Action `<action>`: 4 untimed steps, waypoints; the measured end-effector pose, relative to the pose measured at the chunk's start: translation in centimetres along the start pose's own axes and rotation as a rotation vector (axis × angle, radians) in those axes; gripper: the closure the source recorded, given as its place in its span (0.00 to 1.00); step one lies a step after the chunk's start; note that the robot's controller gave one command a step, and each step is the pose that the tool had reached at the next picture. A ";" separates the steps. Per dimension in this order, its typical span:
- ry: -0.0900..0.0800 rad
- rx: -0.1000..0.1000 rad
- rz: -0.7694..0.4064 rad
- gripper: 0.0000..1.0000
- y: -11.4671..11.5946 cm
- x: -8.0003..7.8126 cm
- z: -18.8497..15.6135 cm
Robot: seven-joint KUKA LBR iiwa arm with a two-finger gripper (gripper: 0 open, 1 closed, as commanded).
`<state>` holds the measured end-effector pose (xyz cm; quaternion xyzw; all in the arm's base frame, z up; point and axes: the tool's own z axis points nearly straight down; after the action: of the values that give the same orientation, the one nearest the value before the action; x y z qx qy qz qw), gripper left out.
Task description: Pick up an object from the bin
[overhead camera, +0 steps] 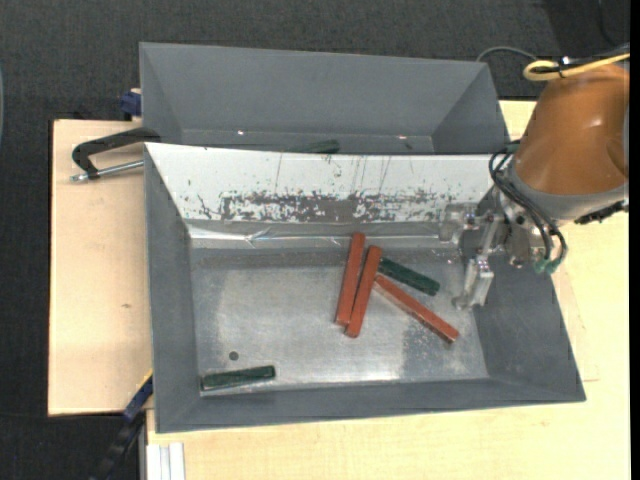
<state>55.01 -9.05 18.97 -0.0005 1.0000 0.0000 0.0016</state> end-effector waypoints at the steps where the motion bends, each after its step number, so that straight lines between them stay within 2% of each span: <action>1: -0.006 0.000 0.005 0.00 1.5 -1.4 5.3; 2: -0.003 0.000 0.165 1.00 1.0 -3.0 11.6; 3: -0.003 0.000 0.165 1.00 1.0 -3.0 11.6; 4: -0.010 -0.002 0.251 1.00 5.2 -1.1 -6.8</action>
Offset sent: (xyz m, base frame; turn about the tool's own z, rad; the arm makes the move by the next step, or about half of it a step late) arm 0.0276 0.0097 -0.1197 0.1659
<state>56.04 -3.88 25.82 0.1247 0.9922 0.0012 0.0067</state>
